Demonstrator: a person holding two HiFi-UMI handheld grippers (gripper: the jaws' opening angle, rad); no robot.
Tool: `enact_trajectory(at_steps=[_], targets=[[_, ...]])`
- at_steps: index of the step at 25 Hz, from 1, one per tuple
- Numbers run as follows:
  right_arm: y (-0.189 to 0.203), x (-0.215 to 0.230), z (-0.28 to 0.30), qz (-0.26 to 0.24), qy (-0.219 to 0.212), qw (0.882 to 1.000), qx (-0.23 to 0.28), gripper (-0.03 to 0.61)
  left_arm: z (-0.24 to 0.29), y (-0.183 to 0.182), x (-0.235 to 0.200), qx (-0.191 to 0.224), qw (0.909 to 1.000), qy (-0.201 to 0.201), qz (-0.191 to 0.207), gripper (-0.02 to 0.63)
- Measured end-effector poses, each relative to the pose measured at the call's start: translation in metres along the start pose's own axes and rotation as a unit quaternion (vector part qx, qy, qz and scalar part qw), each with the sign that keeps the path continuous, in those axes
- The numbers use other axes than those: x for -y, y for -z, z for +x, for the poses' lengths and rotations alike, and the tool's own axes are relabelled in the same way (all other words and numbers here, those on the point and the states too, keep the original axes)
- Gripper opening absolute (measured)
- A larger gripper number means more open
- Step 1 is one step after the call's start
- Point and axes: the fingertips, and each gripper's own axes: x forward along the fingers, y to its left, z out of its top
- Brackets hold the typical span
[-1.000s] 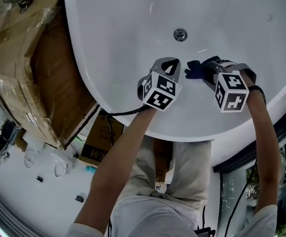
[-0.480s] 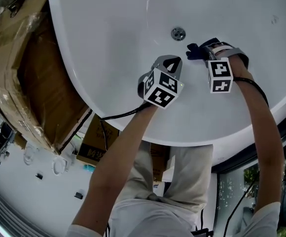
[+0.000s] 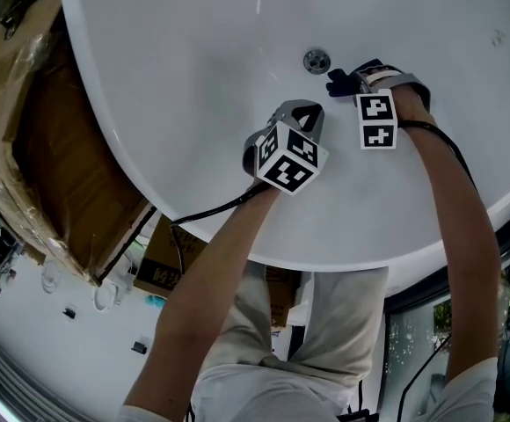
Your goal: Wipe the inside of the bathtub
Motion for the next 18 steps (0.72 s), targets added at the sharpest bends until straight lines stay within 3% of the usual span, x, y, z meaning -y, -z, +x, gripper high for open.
enact_trajectory(at_steps=[18], targets=[[0.023, -0.041, 0.055, 0.027, -0.085, 0.994, -0.058, 0.052, 0.012, 0.019, 0.004, -0.019, 0.9990, 0.026, 0.032, -0.005]])
